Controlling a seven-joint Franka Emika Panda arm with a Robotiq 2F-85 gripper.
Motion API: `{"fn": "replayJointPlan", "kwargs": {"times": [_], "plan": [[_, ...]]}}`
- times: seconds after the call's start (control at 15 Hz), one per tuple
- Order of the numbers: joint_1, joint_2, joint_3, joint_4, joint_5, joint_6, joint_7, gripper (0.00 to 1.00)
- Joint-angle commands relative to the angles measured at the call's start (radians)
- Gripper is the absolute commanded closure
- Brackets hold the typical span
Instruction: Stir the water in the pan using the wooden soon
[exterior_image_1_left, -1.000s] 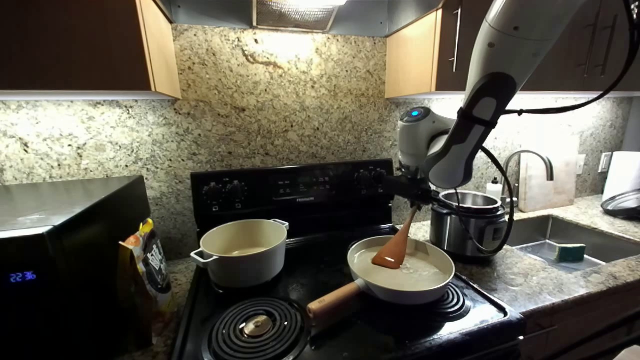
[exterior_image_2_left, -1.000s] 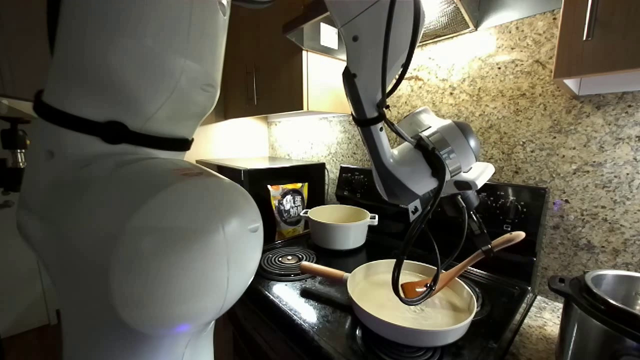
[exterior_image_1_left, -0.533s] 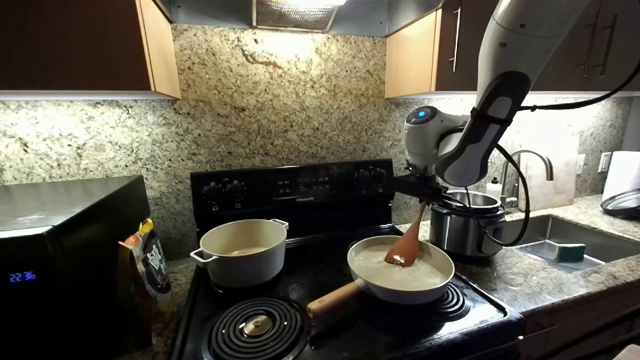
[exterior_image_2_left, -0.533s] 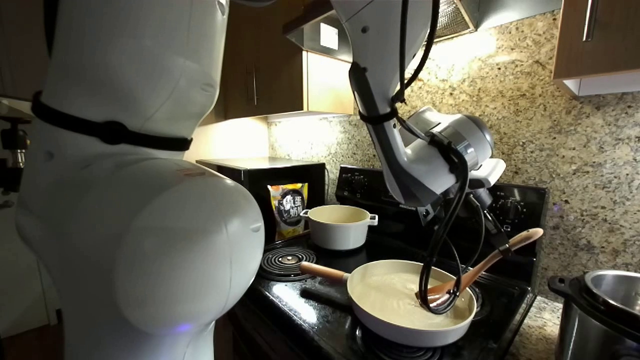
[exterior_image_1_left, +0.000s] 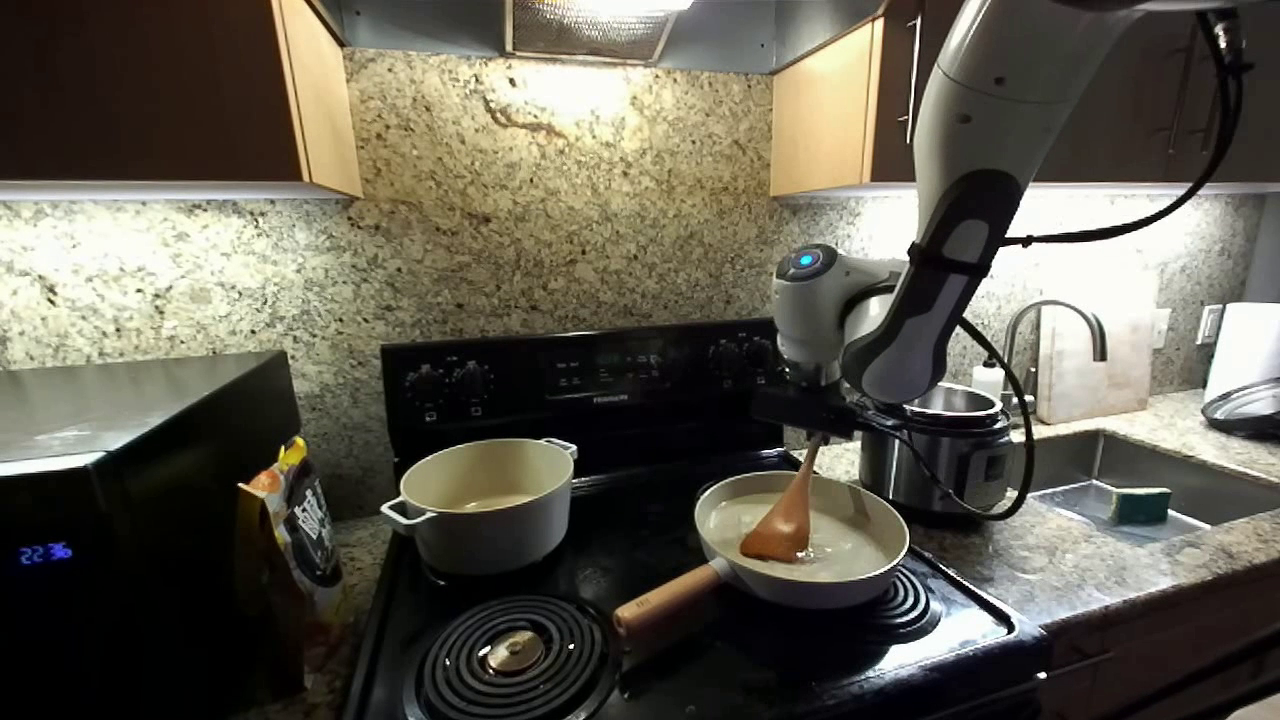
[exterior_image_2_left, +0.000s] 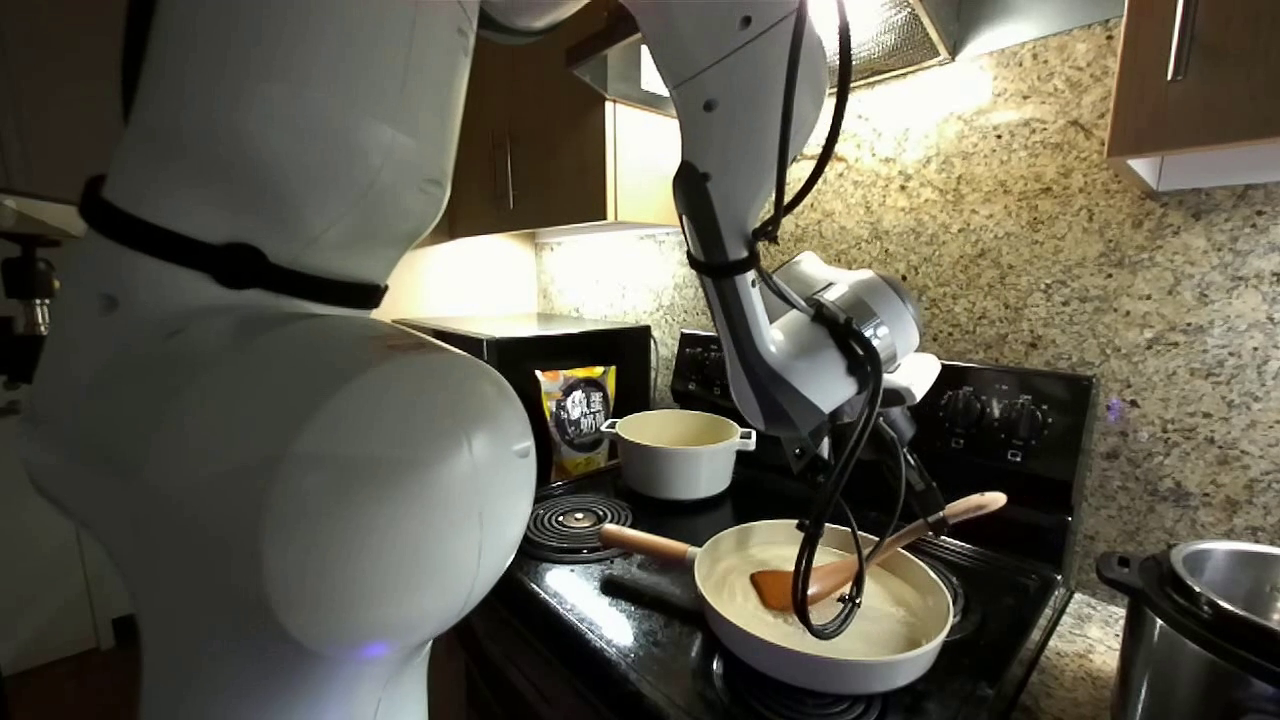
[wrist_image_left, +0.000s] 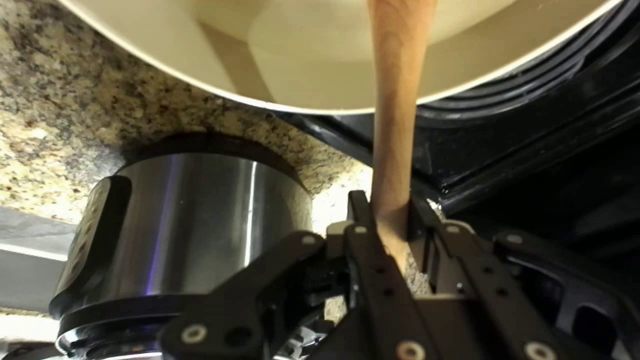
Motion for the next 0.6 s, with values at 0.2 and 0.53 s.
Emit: {"fn": "replayJointPlan", "kwargs": {"times": [0.2, 0.53], "plan": [[-0.039, -0.031, -0.002, -0.054, 0.012, 0.049, -0.066, 0.95], [-0.055, -0.020, -0.012, -0.036, 0.018, 0.028, -0.054, 0.95]]}}
